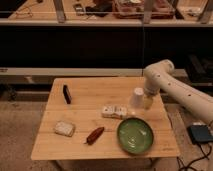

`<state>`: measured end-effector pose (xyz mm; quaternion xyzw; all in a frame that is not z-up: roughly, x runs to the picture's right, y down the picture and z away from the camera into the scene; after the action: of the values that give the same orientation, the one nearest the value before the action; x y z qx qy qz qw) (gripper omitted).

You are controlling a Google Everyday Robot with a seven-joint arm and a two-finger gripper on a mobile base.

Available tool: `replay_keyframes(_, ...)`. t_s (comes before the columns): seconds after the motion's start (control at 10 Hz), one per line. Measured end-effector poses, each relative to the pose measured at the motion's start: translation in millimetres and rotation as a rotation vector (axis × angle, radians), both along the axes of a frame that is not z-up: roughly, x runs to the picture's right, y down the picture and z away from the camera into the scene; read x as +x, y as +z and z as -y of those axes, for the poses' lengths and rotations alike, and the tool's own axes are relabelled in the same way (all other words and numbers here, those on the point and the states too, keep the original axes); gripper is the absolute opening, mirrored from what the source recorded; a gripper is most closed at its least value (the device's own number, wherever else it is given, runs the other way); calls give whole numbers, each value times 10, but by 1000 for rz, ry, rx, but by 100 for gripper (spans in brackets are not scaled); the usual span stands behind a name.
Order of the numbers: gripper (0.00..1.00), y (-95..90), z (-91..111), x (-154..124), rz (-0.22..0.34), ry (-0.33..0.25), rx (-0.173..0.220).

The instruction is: Place the ceramic cup over the eraser

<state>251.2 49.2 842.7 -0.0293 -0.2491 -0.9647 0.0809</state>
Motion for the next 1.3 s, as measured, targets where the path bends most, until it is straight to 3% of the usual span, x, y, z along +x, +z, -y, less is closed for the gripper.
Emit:
replay_keyframes(0.8,80,-17,41,-2,2,3,3)
replay_keyframes(0.9,80,-61,143,-23,13,16,12)
replay_keyframes(1.2,80,-330,691,-171,78,72,71)
replay_keyframes(1.3,80,-380,764,-166,97,92,76)
